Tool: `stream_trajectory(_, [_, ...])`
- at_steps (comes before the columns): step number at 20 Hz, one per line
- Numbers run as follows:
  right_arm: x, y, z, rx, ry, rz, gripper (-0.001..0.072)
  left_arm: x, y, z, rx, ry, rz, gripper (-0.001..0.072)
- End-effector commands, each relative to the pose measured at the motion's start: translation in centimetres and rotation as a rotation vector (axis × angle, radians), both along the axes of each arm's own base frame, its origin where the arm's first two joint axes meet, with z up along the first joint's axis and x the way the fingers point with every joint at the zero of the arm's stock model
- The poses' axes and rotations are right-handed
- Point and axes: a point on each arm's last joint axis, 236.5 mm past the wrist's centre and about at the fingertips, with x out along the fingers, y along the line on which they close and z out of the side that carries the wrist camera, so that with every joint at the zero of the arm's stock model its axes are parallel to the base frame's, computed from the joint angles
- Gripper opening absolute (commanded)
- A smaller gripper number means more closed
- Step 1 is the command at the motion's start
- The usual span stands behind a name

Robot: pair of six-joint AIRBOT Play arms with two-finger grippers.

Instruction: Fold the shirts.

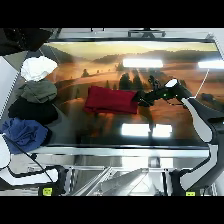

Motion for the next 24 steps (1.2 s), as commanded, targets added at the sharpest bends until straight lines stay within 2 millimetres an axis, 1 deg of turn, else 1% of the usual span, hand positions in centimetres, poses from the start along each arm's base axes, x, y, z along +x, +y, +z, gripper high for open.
stream_trajectory(1, [0.2,2.1,-0.7,0.091,0.002,-0.004,0.0635,-0.2,-0.1,-0.1,0.004,0.002,-0.008,0.0018])
stream_trajectory(2, [0.5,2.6,0.0,0.124,-0.015,-0.009,0.0621,-0.3,-0.1,-0.1,0.005,0.002,-0.011,0.0018])
stream_trajectory(3, [1.0,3.1,0.8,0.163,-0.038,-0.014,0.0408,-0.3,-0.1,-0.1,0.005,0.002,-0.011,0.0018])
stream_trajectory(4, [1.5,3.6,1.8,0.208,-0.067,-0.019,0.0143,-0.2,-0.1,-0.1,0.004,0.002,-0.01,0.0018])
stream_trajectory(6, [2.7,3.6,3.8,0.269,-0.11,-0.051,0.0018,-0.2,-0.1,-0.1,0.004,0.002,-0.008,0.0018])
stream_trajectory(7, [3.4,3.0,4.7,0.273,-0.137,-0.072,0.0018,-0.2,-0.1,-0.1,0.004,0.002,-0.009,0.0018])
stream_trajectory(8, [4.5,1.8,5.8,0.264,-0.174,-0.105,0.0017,-0.2,-0.1,-0.1,0.004,0.002,-0.009,0.0018])
stream_trajectory(9, [5.7,0.1,7.2,0.256,-0.212,-0.152,0.0017,-0.2,-0.1,-0.1,0.004,0.002,-0.009,0.0018])
stream_trajectory(10, [7.1,-2.4,9.0,0.248,-0.253,-0.218,0.0017,-0.2,-0.1,-0.1,0.004,0.002,-0.01,0.0018])
stream_trajectory(11, [8.3,-5.3,10.7,0.231,-0.282,-0.292,0.0017,-0.3,-0.1,-0.1,0.005,0.002,-0.013,0.0018])
stream_trajectory(12, [9.2,-9.1,12.1,0.204,-0.295,-0.382,0.0017,-0.4,-0.1,-0.2,0.008,0.002,-0.019,0.0018])
stream_trajectory(13, [9.6,-12.9,13.3,0.173,-0.301,-0.458,0.0016,-0.6,-0.1,-0.2,0.01,0.003,-0.024,0.0018])
stream_trajectory(14, [9.3,-17.4,14.2,0.124,-0.308,-0.533,0.0016,-0.6,-0.2,-0.3,0.011,0.003,-0.026,0.0018])
stream_trajectory(15, [8.5,-21.4,14.7,0.07,-0.319,-0.588,0.0016,-0.6,-0.1,-0.3,0.011,0.003,-0.025,0.0018])
stream_trajectory(17, [5.5,-30.0,15.1,-0.031,-0.329,-0.728,0.0017,-0.6,-0.1,-0.3,0.011,0.003,-0.025,0.0018])
stream_trajectory(19, [1.3,-36.6,14.3,-0.074,-0.301,-0.887,0.0015,-0.6,-0.1,-0.3,0.011,0.003,-0.025,0.0018])
stream_trajectory(20, [-1.6,-39.7,13.3,-0.09,-0.277,-0.972,0.0015,-0.5,-0.1,-0.2,0.01,0.002,-0.023,0.0018])
stream_trajectory(21, [-4.0,-41.8,12.1,-0.105,-0.258,-1.028,0.0015,-0.5,-0.1,-0.2,0.009,0.002,-0.021,0.0018])
stream_trajectory(22, [-6.4,-43.3,10.6,-0.116,-0.234,-1.075,0.0015,-0.5,-0.1,-0.2,0.009,0.002,-0.021,0.0018])
stream_trajectory(23, [-8.9,-44.3,8.7,-0.116,-0.195,-1.126,0.0015,-0.5,-0.1,-0.2,0.009,0.002,-0.021,0.0018])
stream_trajectory(24, [-11.0,-44.7,6.9,-0.102,-0.147,-1.173,0.0015,-0.5,-0.1,-0.2,0.009,0.002,-0.021,0.0018])
